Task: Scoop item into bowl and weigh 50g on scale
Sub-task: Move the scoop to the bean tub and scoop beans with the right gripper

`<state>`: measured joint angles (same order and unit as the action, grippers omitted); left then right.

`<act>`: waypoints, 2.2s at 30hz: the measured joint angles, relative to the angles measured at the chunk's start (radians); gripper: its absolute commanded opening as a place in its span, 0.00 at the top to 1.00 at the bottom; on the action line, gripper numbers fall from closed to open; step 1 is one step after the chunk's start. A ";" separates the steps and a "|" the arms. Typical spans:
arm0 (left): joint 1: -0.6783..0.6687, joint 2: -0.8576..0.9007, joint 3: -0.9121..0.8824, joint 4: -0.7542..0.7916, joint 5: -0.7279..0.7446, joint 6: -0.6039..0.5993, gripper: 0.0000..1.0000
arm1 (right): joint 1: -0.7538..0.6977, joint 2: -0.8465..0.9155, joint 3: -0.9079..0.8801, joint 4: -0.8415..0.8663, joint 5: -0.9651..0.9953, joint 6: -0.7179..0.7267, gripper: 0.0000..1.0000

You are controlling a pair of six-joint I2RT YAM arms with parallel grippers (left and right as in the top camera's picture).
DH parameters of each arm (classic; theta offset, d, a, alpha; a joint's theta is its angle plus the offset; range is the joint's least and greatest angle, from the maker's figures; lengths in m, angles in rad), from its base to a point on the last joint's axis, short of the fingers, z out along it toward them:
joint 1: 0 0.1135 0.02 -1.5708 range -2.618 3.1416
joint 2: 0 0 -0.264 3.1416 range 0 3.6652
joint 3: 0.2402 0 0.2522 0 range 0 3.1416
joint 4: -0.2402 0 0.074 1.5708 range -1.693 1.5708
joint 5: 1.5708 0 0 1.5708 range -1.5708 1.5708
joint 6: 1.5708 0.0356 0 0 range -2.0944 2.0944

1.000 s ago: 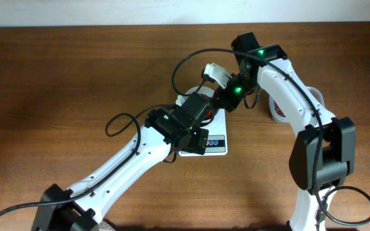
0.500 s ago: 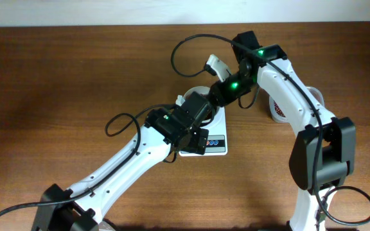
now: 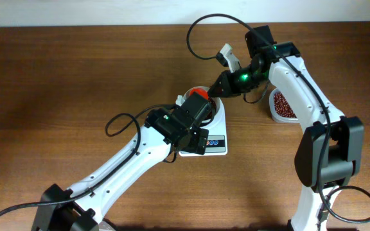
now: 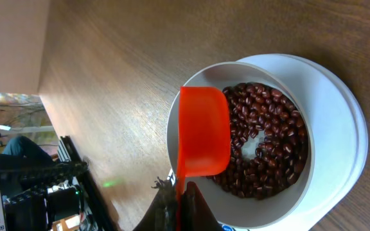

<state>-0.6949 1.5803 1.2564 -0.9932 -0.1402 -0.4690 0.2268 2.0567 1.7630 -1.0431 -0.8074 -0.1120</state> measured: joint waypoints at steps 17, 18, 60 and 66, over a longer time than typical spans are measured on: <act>0.000 0.000 0.000 0.000 0.000 0.000 0.01 | -0.089 0.002 0.119 -0.159 -0.008 0.000 0.96; 0.000 0.000 0.000 0.000 0.000 0.000 0.01 | -0.099 0.002 0.119 -0.177 -0.007 0.000 0.96; 0.000 0.000 0.000 0.000 0.000 0.000 0.01 | -0.270 -0.005 0.177 -0.298 1.120 0.108 0.96; 0.000 0.000 0.000 0.000 0.000 0.000 0.01 | -0.252 -0.005 0.178 -0.290 1.081 0.108 0.96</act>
<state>-0.6949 1.5803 1.2564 -0.9932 -0.1402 -0.4690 -0.0254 2.0521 1.9408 -1.3334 0.2737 -0.0036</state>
